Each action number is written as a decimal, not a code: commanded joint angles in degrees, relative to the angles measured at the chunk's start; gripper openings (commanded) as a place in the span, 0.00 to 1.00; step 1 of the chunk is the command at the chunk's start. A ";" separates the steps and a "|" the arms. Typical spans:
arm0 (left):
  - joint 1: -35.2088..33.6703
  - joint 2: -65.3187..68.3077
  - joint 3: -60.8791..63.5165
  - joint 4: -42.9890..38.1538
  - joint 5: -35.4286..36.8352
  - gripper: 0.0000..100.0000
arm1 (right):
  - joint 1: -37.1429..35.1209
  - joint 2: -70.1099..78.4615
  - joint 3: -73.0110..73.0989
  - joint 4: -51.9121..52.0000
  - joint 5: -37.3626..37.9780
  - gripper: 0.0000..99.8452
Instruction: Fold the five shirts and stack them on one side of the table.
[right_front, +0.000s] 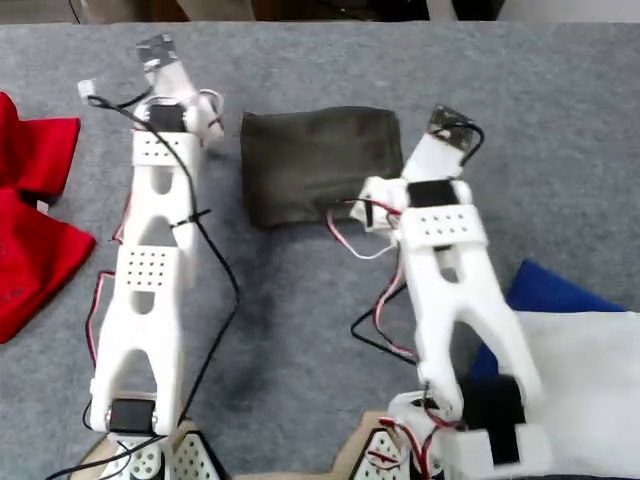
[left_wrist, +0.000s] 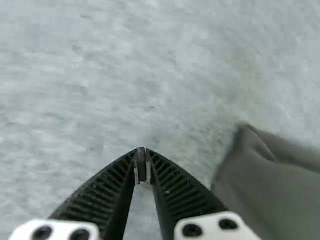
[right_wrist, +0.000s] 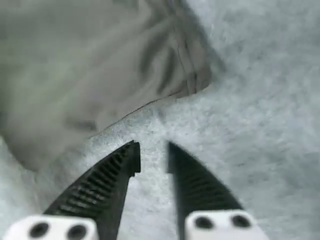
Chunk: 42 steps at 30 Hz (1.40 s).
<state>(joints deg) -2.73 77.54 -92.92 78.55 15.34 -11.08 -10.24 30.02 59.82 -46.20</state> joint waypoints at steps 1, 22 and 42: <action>-0.44 -1.19 -2.90 -0.97 0.88 0.02 | -1.45 5.14 -6.81 -1.67 -6.59 0.22; 0.18 -1.19 -2.90 -1.05 -0.79 0.02 | -3.47 29.14 -31.43 -1.67 -26.37 0.22; 0.35 -0.84 -2.90 -1.05 -0.70 0.02 | -0.31 49.27 -46.90 -1.67 -29.01 0.35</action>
<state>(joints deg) -2.81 77.54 -92.92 78.55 15.08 -13.45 37.14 -13.41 58.77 -74.59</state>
